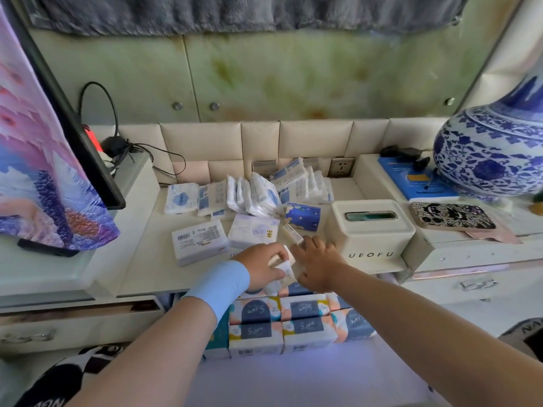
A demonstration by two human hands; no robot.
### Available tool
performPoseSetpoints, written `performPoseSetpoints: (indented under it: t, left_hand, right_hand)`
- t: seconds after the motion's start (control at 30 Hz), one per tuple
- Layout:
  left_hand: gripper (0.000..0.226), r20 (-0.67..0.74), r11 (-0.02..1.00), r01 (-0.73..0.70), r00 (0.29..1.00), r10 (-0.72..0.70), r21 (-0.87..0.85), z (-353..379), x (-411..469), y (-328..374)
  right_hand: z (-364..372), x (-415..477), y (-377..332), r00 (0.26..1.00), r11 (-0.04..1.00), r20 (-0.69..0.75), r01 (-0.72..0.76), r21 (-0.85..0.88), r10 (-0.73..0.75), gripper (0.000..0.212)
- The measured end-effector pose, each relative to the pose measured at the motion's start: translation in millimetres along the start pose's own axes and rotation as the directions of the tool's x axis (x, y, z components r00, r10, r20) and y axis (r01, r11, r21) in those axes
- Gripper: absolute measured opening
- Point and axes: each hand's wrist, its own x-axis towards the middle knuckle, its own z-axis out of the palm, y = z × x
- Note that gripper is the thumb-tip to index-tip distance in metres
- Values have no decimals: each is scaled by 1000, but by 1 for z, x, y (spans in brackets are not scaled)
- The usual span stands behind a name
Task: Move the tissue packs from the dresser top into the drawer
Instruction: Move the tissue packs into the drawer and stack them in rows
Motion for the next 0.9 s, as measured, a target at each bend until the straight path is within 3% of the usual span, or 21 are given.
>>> performPoseSetpoints:
  t: [0.2,0.33,0.43,0.53,0.63,0.73,0.8,0.9]
  left_hand:
    - [25,-16,999,-14,1000,14,-30,14,2,8]
    - [26,-2,999,-32,999,32,-27,27,1,21]
    - [35,33,998,-45,998,46,-36,38,2,32]
    - [62,83,999,-24,996,26,-32,49,5,45]
    - [78,128,1000,0,992,3,-18,62,10,60]
    - [72,152,1000,-4,988,5,-4,78,16,73]
    - [67,153,1000,-24,988,25,-7,88,19,82]
    - [59,138,998,-59,989,57,9,104,23,96]
  right_hand:
    - [12,-26,24,971,965,-79,212,-154,-226,69]
    - [10,-37,44,962,962,-87,265,69,-258,53]
    - [5,-50,59,992,887,-110,98,452,-54,53]
    - [-2,-72,74,989,774,-70,-55,631,127,45]
    - [-2,-98,90,981,779,73,-188,598,180,18]
    - [18,-127,109,926,749,249,-377,545,285,26]
    - [29,-144,124,876,676,255,-480,559,411,33]
    - [45,-166,134,824,602,301,-559,570,480,40]
